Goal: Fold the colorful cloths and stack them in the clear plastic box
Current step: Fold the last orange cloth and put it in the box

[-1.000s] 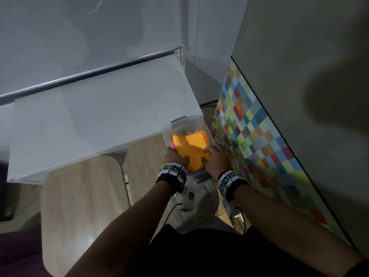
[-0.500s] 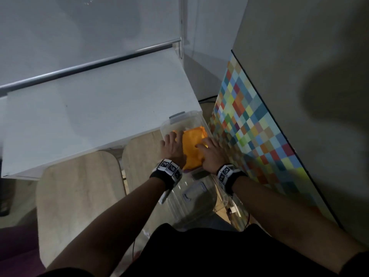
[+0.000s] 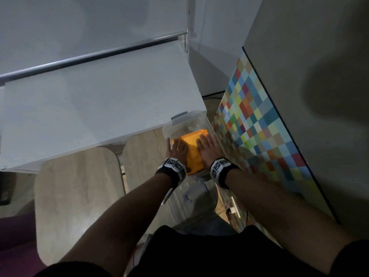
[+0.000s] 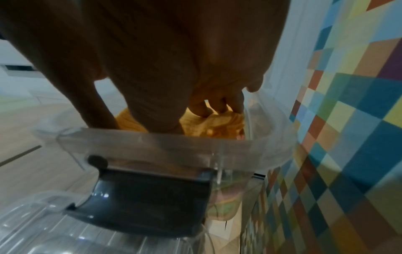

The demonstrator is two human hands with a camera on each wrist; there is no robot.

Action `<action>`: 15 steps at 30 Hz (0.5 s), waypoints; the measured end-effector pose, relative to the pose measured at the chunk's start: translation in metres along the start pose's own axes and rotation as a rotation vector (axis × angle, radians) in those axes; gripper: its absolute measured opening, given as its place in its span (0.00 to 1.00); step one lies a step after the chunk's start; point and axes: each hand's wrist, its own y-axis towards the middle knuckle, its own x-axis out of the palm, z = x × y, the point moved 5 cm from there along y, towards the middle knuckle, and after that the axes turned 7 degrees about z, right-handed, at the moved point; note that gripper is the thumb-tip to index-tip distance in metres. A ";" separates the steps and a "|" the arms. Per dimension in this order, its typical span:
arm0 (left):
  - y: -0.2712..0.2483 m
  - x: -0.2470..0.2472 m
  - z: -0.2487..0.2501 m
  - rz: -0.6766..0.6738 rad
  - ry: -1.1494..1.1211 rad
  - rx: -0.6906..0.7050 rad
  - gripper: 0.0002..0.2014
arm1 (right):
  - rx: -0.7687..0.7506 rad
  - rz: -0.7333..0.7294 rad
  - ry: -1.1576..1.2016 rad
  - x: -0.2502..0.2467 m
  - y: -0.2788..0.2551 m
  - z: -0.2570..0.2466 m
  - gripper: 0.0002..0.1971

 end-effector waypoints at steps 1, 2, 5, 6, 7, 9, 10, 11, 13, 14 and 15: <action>0.000 -0.002 0.004 -0.020 -0.005 -0.027 0.54 | -0.003 -0.011 -0.001 -0.002 -0.001 0.000 0.28; -0.001 -0.004 0.007 -0.034 -0.020 -0.048 0.55 | -0.013 -0.006 0.000 -0.003 -0.002 0.000 0.28; -0.002 -0.011 0.007 -0.030 -0.049 -0.048 0.55 | -0.084 0.101 0.126 -0.008 -0.010 0.008 0.29; -0.001 -0.012 0.003 -0.011 -0.050 -0.035 0.56 | -0.100 0.180 0.183 -0.013 -0.016 0.011 0.31; 0.000 -0.013 -0.002 0.012 -0.050 -0.018 0.56 | -0.104 0.254 0.222 -0.015 -0.022 0.015 0.29; -0.001 -0.010 -0.012 0.020 -0.058 0.026 0.56 | -0.045 0.359 0.212 -0.014 -0.036 0.021 0.17; -0.002 -0.007 -0.016 0.016 -0.067 0.043 0.56 | -0.006 0.355 0.189 -0.012 -0.041 0.022 0.12; -0.003 -0.005 -0.018 0.019 -0.078 0.054 0.55 | 0.038 0.320 0.163 -0.011 -0.044 0.022 0.09; -0.005 -0.002 -0.019 0.016 -0.103 0.060 0.54 | 0.103 0.259 0.134 -0.012 -0.045 0.019 0.10; -0.006 -0.002 -0.019 0.009 -0.119 0.061 0.54 | 0.117 0.276 0.119 -0.015 -0.044 0.018 0.11; -0.006 -0.004 -0.019 0.001 -0.137 0.060 0.52 | 0.128 0.292 0.129 -0.019 -0.043 0.018 0.11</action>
